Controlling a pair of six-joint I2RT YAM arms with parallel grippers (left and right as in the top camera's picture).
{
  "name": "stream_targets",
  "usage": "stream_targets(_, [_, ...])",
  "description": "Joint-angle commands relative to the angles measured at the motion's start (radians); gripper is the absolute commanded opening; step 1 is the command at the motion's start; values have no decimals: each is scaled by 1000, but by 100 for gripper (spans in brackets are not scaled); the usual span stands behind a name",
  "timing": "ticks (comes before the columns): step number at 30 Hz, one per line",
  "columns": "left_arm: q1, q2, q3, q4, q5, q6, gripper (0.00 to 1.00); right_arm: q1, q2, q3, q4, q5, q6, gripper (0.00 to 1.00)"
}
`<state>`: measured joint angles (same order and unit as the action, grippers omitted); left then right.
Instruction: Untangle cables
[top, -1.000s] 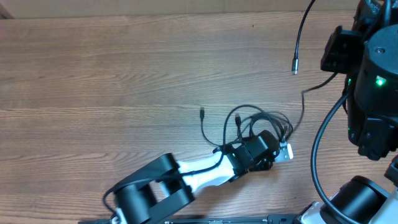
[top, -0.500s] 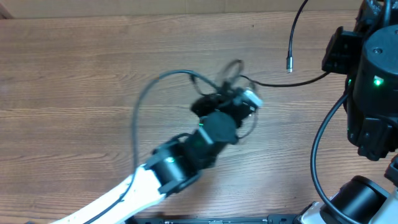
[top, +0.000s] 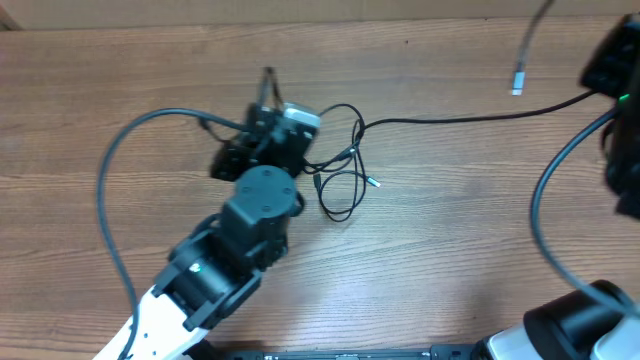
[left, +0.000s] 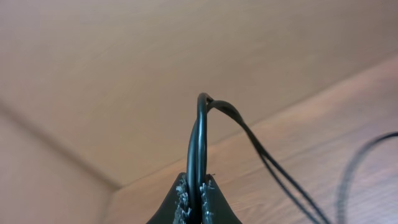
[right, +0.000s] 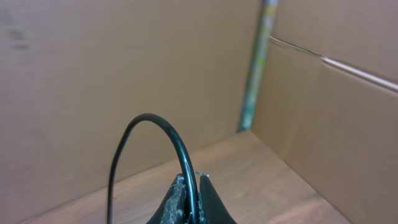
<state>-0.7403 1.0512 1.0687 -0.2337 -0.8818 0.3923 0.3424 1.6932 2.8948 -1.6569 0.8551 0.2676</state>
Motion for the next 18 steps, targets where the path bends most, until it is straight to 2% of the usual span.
stream_targets(1, [81,-65,12,6,-127,-24,4,-172,14,-34,24,-165,25,4])
stream_targets(4, [156,-103,12,6,-132,-51,4,-348,15,-171,119,-254,19,4])
stream_targets(8, [231,-140,12,7,-131,-61,4,-498,17,-358,252,-320,-17,4])
stream_targets(13, [303,-159,12,6,-150,-59,4,-714,45,-673,487,-417,-40,4])
stream_targets(18, [311,-159,12,6,-167,-58,4,-827,94,-731,565,-484,-40,4])
